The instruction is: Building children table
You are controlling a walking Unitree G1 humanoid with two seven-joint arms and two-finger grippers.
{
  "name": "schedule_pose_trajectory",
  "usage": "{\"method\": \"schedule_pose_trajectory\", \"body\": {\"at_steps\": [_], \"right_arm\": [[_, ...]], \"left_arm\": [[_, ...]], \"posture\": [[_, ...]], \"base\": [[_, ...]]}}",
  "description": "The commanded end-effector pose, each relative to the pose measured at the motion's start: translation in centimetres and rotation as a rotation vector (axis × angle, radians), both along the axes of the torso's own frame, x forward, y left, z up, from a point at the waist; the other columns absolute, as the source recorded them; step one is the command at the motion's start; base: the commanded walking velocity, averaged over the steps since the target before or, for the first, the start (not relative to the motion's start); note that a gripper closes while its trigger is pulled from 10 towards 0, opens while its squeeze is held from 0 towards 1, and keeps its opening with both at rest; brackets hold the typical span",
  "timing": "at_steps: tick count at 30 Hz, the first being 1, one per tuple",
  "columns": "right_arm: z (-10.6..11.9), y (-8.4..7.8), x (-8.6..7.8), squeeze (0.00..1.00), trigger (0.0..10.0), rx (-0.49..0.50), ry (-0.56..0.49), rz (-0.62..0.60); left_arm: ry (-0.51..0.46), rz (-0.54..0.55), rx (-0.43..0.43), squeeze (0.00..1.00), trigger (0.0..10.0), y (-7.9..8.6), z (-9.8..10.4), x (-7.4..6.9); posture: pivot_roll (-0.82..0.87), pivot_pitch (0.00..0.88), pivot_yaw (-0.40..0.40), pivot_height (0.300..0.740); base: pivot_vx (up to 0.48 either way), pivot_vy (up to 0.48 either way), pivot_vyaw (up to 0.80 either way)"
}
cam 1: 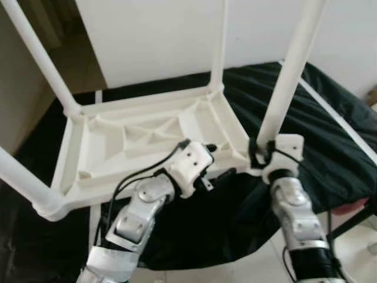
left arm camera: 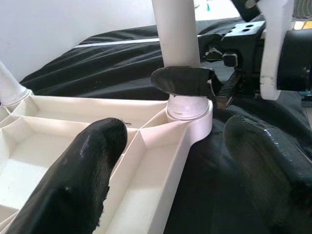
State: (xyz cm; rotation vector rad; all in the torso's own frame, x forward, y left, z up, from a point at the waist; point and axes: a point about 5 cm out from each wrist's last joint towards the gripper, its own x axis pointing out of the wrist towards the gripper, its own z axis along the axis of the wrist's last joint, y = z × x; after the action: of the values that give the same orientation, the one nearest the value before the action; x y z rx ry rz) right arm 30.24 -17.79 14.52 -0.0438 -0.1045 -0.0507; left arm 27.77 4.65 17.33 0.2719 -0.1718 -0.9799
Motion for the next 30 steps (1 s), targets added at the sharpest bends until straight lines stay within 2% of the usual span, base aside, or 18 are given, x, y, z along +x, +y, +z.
{"method": "schedule_pose_trajectory", "body": {"at_steps": [1, 2, 3, 5, 6, 8, 9, 10, 13, 15, 19, 20, 21, 22, 23, 30], "right_arm": [[-0.4, -0.9, -0.1, 0.14, 10.0, 0.005, 0.007, -0.004], [-0.7, -1.3, 0.1, 0.00, 10.0, -0.013, 0.016, 0.022], [-0.8, -1.5, 0.4, 0.00, 10.0, -0.024, 0.024, 0.074], [-0.8, -1.5, 0.4, 0.00, 10.0, -0.024, 0.024, 0.074], [-0.7, -1.6, 0.6, 0.00, 10.0, -0.032, 0.025, 0.120], [-0.4, -1.0, 1.2, 0.00, 10.0, -0.054, 0.025, 0.248], [-0.4, -1.0, 1.2, 0.00, 10.0, -0.054, 0.025, 0.248], [-0.2, -0.6, 1.4, 0.00, 10.0, -0.071, 0.027, 0.315], [-0.1, -0.1, 1.7, 0.00, 10.0, -0.083, 0.036, 0.378], [0.1, 0.3, 2.4, 0.00, 10.0, -0.118, 0.056, 0.474], [0.1, 0.1, 3.0, 0.00, 10.0, -0.153, 0.079, 0.521], [0.1, -0.2, 3.3, 0.00, 3.5, -0.181, 0.089, 0.532], [0.0, -0.5, 3.4, 0.00, 0.0, -0.193, 0.101, 0.540], [0.0, -0.5, 3.4, 0.00, 0.0, -0.193, 0.101, 0.540], [-0.2, -1.2, 3.6, 0.00, 0.0, -0.202, 0.114, 0.553], [-0.7, -1.9, 3.6, 0.00, 0.0, -0.215, 0.146, 0.580]], "left_arm": [[-0.002, 0.005, -0.006, 0.00, 10.0, 0.1, 0.0, 0.2], [-0.004, 0.005, -0.005, 0.00, 10.0, 0.1, 0.1, 0.2], [-0.006, 0.005, -0.003, 0.00, 10.0, 0.1, 0.1, 0.2], [-0.006, 0.005, -0.003, 0.00, 10.0, 0.1, 0.1, 0.2], [-0.006, 0.004, -0.003, 0.00, 10.0, 0.1, 0.1, 0.2], [-0.006, 0.004, -0.001, 0.00, 10.0, 0.2, 0.1, 0.3], [-0.006, 0.004, -0.001, 0.00, 10.0, 0.2, 0.1, 0.3], [-0.007, 0.005, 0.001, 0.00, 10.0, 0.2, 0.1, 0.3], [-0.009, 0.005, 0.001, 0.00, 10.0, 0.2, 0.2, 0.4], [-0.014, 0.006, 0.001, 0.00, 10.0, 0.2, 0.4, 0.5], [-0.020, 0.009, 0.001, 0.00, 10.0, 0.2, 0.5, 0.7], [-0.022, 0.013, 0.001, 0.00, 10.0, 0.3, 0.6, 0.7], [-0.023, 0.016, -0.001, 0.00, 10.0, 0.3, 0.6, 0.8], [-0.023, 0.016, -0.001, 0.00, 10.0, 0.3, 0.6, 0.8], [-0.023, 0.025, -0.004, 0.00, 10.0, 0.5, 0.6, 0.8], [-0.019, 0.032, -0.006, 0.00, 10.0, 0.5, 0.5, 0.7]], "posture": [[-0.01, 0.000, 0.036, 0.740], [-0.01, 0.000, 0.040, 0.740], [-0.01, 0.000, 0.043, 0.740], [-0.01, 0.000, 0.043, 0.740], [-0.01, 0.000, 0.043, 0.740], [0.00, 0.000, 0.048, 0.740], [0.00, 0.000, 0.048, 0.740], [0.00, 0.000, 0.048, 0.740], [0.00, 0.000, 0.053, 0.740], [0.00, 0.000, 0.054, 0.740], [0.01, 0.000, 0.049, 0.740], [0.01, 0.000, 0.045, 0.740], [0.01, 0.000, 0.045, 0.740], [0.01, 0.000, 0.045, 0.740], [0.02, 0.000, 0.039, 0.740], [0.02, 0.000, 0.036, 0.740]], "base": [[0.000, 0.000, 0.00], [0.000, 0.000, 0.00], [0.000, 0.000, 0.00], [0.000, 0.000, 0.00], [0.000, 0.000, 0.00], [0.000, 0.000, 0.00], [0.000, 0.000, 0.00], [0.000, 0.000, 0.00], [0.000, 0.000, 0.00], [0.000, 0.000, 0.00], [0.000, 0.000, 0.00], [0.000, 0.000, 0.00], [0.000, 0.000, 0.00], [0.000, 0.000, 0.00], [0.000, 0.000, 0.00], [0.000, 0.000, 0.00]]}}
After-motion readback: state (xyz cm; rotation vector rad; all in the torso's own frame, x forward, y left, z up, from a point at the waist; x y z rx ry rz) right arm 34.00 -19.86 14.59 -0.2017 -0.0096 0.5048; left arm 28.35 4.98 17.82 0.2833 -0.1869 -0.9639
